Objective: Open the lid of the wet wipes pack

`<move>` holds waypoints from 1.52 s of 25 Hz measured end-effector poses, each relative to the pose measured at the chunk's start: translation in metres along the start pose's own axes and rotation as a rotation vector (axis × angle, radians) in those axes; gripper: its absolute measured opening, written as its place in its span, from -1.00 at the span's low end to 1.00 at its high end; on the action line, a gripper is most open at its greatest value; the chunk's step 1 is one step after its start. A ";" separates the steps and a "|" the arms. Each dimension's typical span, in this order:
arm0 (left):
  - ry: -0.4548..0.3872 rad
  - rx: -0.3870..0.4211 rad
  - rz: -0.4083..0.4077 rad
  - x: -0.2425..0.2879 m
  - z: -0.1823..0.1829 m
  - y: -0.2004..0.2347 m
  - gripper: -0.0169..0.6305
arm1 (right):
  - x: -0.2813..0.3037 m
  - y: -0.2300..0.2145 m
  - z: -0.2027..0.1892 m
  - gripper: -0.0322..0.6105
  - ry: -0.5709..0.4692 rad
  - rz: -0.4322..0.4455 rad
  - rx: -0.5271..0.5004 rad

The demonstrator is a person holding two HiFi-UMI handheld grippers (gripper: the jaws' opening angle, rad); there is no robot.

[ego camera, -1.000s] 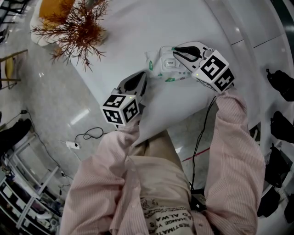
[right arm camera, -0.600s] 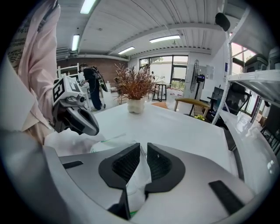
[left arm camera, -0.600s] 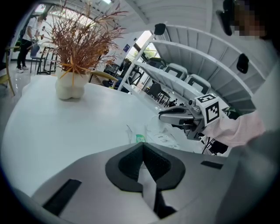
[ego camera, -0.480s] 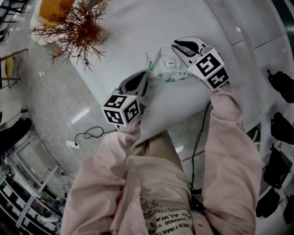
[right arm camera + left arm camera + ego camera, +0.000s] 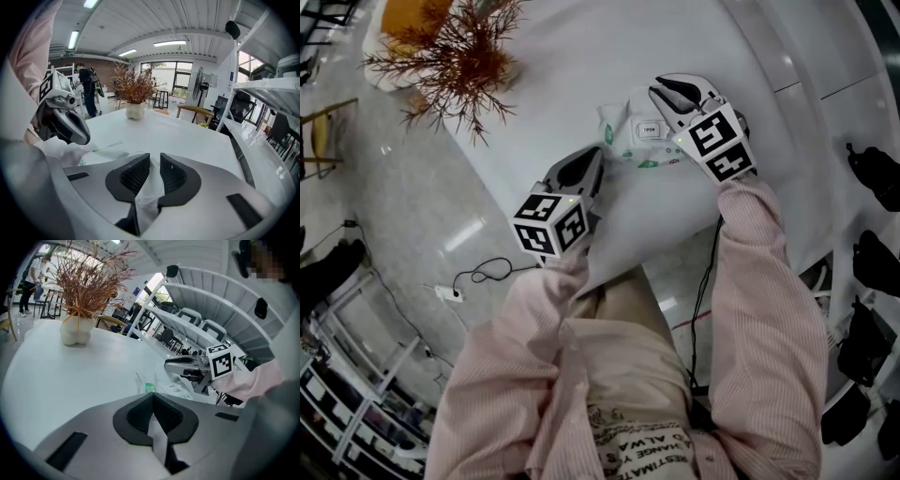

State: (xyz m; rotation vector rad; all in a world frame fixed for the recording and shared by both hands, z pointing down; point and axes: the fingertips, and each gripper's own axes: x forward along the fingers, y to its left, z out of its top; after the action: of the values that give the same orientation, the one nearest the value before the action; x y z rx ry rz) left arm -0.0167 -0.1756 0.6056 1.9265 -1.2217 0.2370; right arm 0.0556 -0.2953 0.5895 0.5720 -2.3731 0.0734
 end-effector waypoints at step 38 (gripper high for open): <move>-0.306 0.275 -0.051 -0.146 0.087 -0.054 -0.95 | -0.151 0.061 0.090 -0.90 -0.432 -0.327 0.413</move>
State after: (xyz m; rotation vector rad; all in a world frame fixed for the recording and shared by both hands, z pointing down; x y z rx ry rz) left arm -0.0688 -0.1306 0.4410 2.2928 -1.3923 0.0867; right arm 0.0758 -0.2010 0.4306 1.2761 -2.6536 0.3277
